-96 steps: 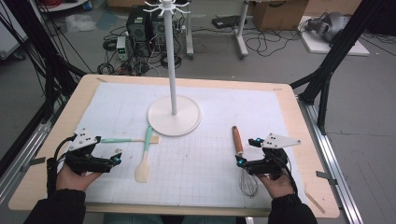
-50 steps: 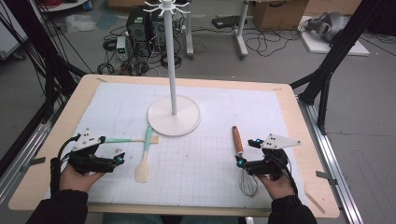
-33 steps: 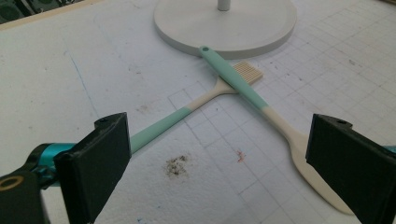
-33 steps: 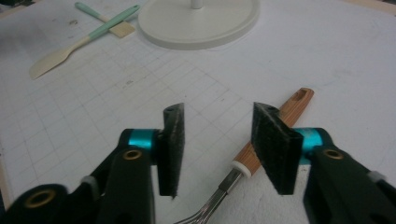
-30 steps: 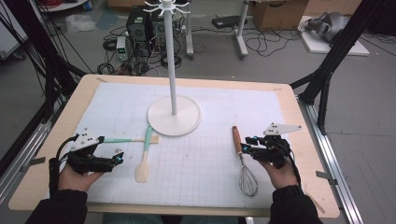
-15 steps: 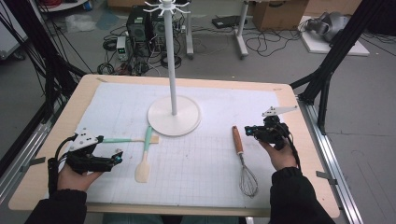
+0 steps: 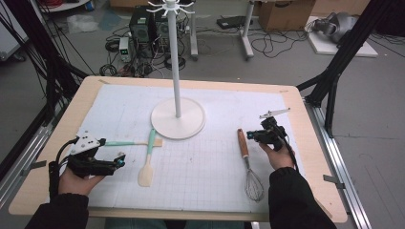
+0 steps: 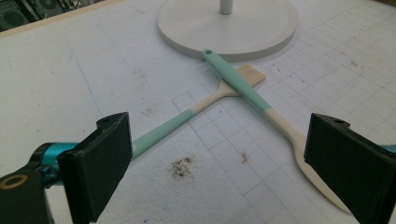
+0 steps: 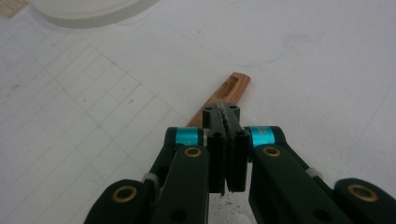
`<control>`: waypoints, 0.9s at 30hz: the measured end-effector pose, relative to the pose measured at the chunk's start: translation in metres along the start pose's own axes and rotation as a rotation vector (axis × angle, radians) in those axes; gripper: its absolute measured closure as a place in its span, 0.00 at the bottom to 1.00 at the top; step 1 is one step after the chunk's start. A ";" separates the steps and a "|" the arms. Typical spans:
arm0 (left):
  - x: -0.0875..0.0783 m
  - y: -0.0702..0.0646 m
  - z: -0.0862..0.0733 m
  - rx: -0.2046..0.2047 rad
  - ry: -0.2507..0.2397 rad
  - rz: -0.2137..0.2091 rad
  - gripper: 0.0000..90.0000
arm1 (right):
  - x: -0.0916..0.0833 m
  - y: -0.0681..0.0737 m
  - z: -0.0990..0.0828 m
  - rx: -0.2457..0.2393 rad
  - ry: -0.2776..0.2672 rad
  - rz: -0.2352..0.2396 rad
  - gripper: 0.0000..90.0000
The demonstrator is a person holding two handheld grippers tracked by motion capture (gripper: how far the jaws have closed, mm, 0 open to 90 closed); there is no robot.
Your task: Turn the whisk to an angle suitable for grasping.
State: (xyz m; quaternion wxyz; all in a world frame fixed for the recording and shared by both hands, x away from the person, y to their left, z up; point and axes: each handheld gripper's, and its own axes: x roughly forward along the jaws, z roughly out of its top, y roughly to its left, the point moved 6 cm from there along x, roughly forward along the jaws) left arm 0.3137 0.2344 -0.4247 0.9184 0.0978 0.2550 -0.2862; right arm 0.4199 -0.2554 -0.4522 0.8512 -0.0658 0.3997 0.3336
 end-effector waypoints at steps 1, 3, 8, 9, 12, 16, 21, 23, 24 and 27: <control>0.000 0.000 0.000 0.000 0.000 0.000 0.09 | 0.000 0.000 0.000 0.000 0.000 0.000 0.99; 0.000 0.000 0.000 0.001 0.002 -0.001 0.09 | 0.006 -0.002 -0.002 0.009 0.016 -0.002 0.99; 0.000 0.000 0.000 0.008 0.004 -0.003 0.09 | 0.017 -0.007 -0.004 0.037 0.044 -0.011 0.99; 0.000 -0.001 0.000 0.007 0.004 -0.004 0.09 | 0.018 -0.008 -0.005 0.038 0.049 -0.012 0.99; 0.001 -0.001 0.000 0.007 0.003 -0.006 0.10 | 0.021 -0.008 -0.005 0.050 0.054 0.001 0.99; 0.000 -0.001 0.000 0.007 0.002 -0.005 0.10 | 0.025 -0.006 -0.003 0.048 0.060 0.004 0.99; 0.000 0.000 0.000 0.007 0.000 -0.001 0.10 | 0.029 -0.003 0.000 0.041 0.061 0.021 0.99; 0.000 0.000 0.000 0.008 0.000 -0.002 0.10 | 0.031 -0.001 0.002 0.037 0.071 0.025 0.99; 0.000 0.000 0.000 0.008 0.000 -0.002 0.10 | 0.031 -0.001 0.002 0.037 0.071 0.025 0.99; 0.000 0.000 0.000 0.010 -0.001 -0.001 0.10 | 0.036 0.003 0.004 0.024 0.083 0.042 0.99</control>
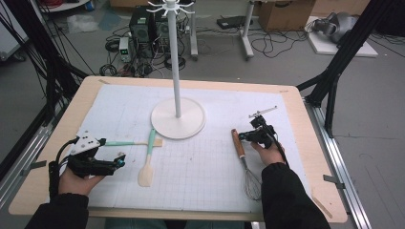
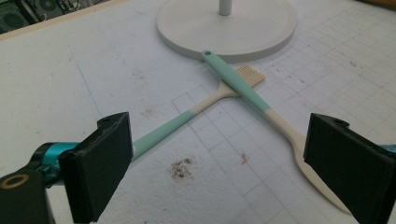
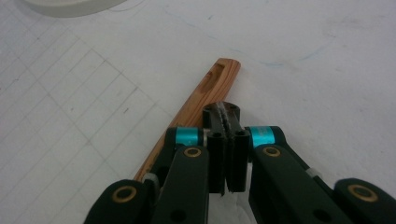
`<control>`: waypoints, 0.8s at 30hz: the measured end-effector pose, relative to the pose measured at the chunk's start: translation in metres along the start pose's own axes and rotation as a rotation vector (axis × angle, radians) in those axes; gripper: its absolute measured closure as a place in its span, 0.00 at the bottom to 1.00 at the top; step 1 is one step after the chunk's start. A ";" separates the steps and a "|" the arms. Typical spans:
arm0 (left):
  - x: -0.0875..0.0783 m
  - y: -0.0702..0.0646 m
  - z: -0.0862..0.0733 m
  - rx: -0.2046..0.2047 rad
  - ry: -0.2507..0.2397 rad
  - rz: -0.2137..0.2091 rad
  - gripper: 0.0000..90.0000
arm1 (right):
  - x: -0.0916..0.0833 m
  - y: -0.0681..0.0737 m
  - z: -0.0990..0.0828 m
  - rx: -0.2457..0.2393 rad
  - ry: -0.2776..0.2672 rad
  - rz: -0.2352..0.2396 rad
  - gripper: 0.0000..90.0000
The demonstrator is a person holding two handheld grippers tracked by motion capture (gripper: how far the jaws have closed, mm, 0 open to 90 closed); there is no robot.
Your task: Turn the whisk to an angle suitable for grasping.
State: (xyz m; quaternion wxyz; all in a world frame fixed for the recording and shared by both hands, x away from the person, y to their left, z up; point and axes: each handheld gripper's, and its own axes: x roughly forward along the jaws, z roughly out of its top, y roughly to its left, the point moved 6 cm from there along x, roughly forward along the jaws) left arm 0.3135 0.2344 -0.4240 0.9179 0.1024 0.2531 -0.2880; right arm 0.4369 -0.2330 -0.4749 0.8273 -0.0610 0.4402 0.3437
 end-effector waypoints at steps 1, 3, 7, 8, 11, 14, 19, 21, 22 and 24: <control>0.000 0.000 0.000 0.000 0.000 0.000 0.10 | 0.000 0.000 0.000 0.000 0.000 0.000 0.99; 0.000 0.000 0.000 -0.001 -0.003 0.000 0.10 | 0.002 0.005 0.003 -0.009 0.007 0.015 0.99; 0.000 0.000 0.000 -0.001 -0.005 0.001 0.10 | 0.006 0.012 0.006 -0.034 0.010 0.038 0.99; 0.000 0.000 0.000 -0.001 -0.005 0.001 0.10 | 0.006 0.012 0.006 -0.034 0.010 0.038 0.99; -0.001 0.000 0.001 -0.001 -0.006 0.001 0.10 | 0.008 0.017 0.008 -0.046 0.016 0.054 0.99; -0.001 0.000 0.001 -0.001 -0.008 0.001 0.10 | 0.011 0.025 0.012 -0.068 0.022 0.077 0.99; -0.001 0.000 0.001 0.001 -0.010 0.005 0.10 | 0.015 0.031 0.014 -0.086 0.037 0.092 0.99; -0.002 0.000 0.002 0.005 -0.012 0.005 0.10 | 0.017 0.035 0.015 -0.090 0.043 0.102 0.99; -0.002 -0.001 0.002 0.003 -0.014 0.005 0.10 | 0.018 0.037 0.016 -0.094 0.041 0.106 0.99; -0.002 -0.001 0.002 0.005 -0.012 0.004 0.10 | 0.019 0.040 0.017 -0.108 0.044 0.113 0.98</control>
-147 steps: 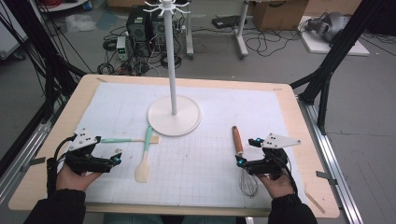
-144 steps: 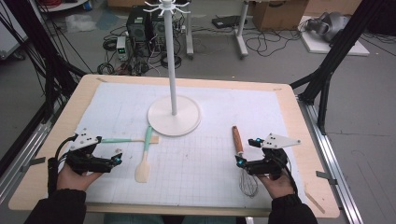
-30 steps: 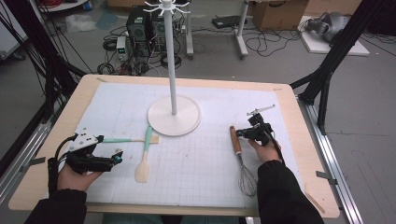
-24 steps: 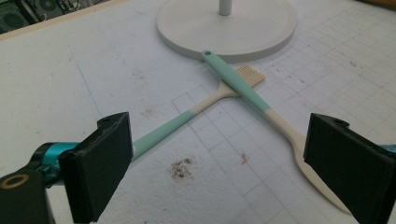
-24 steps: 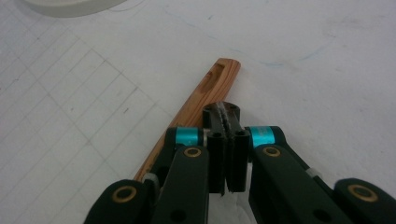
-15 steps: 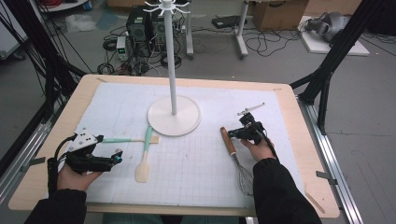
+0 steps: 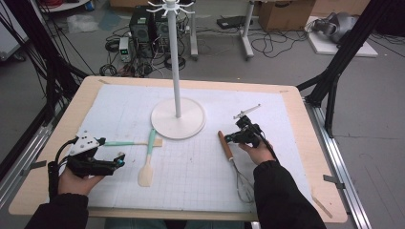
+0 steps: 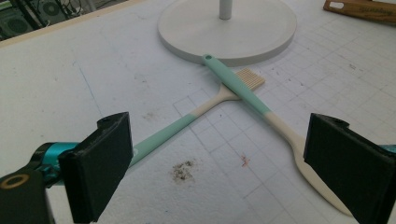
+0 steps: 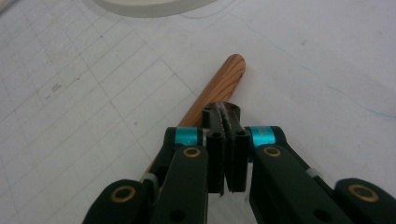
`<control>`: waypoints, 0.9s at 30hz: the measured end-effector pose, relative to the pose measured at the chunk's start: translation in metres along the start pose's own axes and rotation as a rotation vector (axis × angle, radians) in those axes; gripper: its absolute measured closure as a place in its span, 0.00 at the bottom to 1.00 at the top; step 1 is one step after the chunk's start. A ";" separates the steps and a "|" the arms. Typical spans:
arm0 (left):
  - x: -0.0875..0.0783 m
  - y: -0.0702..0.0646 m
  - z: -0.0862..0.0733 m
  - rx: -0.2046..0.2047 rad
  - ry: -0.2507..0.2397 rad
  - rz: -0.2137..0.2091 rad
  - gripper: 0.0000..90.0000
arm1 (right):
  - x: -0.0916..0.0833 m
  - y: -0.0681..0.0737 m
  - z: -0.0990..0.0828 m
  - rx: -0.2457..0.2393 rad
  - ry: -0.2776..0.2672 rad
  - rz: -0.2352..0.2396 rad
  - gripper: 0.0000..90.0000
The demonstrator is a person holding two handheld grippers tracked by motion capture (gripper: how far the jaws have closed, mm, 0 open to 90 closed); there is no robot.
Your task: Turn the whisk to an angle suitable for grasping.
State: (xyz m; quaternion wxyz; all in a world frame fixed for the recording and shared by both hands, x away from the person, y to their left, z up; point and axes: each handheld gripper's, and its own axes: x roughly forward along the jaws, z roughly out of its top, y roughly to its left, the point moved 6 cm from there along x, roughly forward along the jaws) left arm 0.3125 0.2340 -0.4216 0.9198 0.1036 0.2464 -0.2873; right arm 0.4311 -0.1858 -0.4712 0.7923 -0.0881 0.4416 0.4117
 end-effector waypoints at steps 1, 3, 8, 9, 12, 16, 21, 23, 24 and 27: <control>0.000 0.000 0.000 0.000 0.001 0.001 0.10 | 0.002 0.002 0.001 -0.013 0.015 -0.005 0.98; 0.000 0.000 0.000 0.001 0.000 0.000 0.10 | 0.004 0.003 0.001 -0.017 0.017 -0.006 0.98; -0.001 0.001 0.000 0.003 -0.001 0.002 0.10 | 0.005 0.000 0.000 -0.004 0.029 -0.020 0.97; -0.001 0.001 0.000 0.003 -0.001 0.001 0.10 | 0.005 -0.001 0.000 -0.012 0.024 -0.026 0.97; 0.000 0.000 0.000 0.004 -0.001 -0.002 0.10 | 0.004 -0.006 0.001 0.013 0.014 -0.039 0.96; 0.000 0.000 0.001 0.002 -0.005 0.002 0.10 | 0.006 -0.015 0.004 0.051 0.018 -0.061 0.96; -0.001 0.000 0.001 0.004 -0.005 0.002 0.10 | 0.009 -0.015 0.011 0.056 0.020 -0.050 0.96; -0.001 0.000 0.001 0.004 -0.007 0.003 0.10 | 0.011 -0.016 0.013 0.055 0.026 -0.053 0.97; -0.001 0.001 0.001 0.005 -0.006 0.003 0.10 | 0.012 -0.016 0.014 0.047 0.021 -0.049 0.97; -0.001 0.001 0.001 0.001 -0.011 0.004 0.10 | 0.017 -0.012 0.016 0.038 0.026 -0.035 0.98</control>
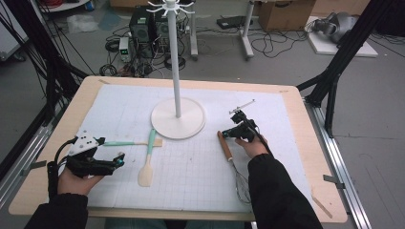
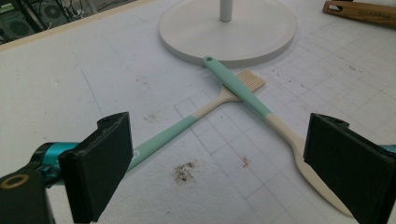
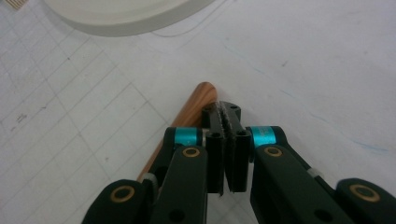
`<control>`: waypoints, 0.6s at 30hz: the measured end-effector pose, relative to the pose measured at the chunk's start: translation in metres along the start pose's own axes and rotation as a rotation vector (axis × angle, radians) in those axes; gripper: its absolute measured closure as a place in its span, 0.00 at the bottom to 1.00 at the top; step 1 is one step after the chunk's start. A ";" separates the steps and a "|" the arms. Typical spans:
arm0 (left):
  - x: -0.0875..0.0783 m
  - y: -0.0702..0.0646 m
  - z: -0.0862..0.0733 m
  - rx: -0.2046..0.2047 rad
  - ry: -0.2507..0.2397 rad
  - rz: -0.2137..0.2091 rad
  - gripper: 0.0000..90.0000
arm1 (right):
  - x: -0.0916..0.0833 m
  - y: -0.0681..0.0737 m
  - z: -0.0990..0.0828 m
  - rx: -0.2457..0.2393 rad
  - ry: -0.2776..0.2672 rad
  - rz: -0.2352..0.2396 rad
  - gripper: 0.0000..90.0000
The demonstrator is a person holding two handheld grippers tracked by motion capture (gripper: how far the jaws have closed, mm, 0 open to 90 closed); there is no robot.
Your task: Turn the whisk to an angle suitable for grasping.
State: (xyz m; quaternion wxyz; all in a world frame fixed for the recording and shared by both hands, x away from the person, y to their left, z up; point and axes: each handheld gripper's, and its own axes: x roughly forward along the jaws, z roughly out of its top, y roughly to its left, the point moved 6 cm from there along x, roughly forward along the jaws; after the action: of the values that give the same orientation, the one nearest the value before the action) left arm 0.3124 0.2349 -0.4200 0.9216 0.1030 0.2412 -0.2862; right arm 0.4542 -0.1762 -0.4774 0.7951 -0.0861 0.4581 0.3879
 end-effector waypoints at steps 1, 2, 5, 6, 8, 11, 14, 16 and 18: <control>0.000 0.000 0.000 0.000 0.000 0.000 0.10 | 0.001 0.001 0.001 -0.003 -0.002 0.001 0.99; 0.000 0.000 0.000 0.002 0.000 0.000 0.10 | 0.001 0.001 0.001 -0.003 -0.002 0.001 0.99; 0.000 0.000 0.000 0.004 0.001 -0.001 0.10 | 0.003 0.003 0.002 -0.018 0.001 0.007 0.99; 0.000 0.000 0.000 0.006 0.003 -0.001 0.10 | 0.003 0.004 0.002 -0.017 0.000 0.012 0.99; 0.000 0.000 0.000 0.006 0.001 -0.001 0.10 | 0.003 0.006 0.003 -0.014 0.003 0.018 0.99; 0.000 0.000 0.000 0.010 0.004 0.000 0.10 | 0.004 0.010 0.007 -0.025 0.000 0.028 0.99; 0.000 0.000 0.000 0.005 0.000 -0.001 0.10 | 0.007 0.015 0.010 -0.039 0.010 0.037 0.99; 0.000 0.000 0.000 0.006 0.001 -0.002 0.10 | 0.010 0.017 0.011 -0.048 0.012 0.043 0.99; -0.001 0.000 0.000 0.006 0.000 0.000 0.10 | 0.011 0.019 0.011 -0.052 0.017 0.048 0.99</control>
State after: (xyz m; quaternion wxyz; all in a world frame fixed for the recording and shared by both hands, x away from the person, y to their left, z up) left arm 0.3121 0.2349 -0.4196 0.9213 0.1059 0.2402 -0.2869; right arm 0.4514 -0.1513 -0.4757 0.7792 -0.0990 0.4563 0.4181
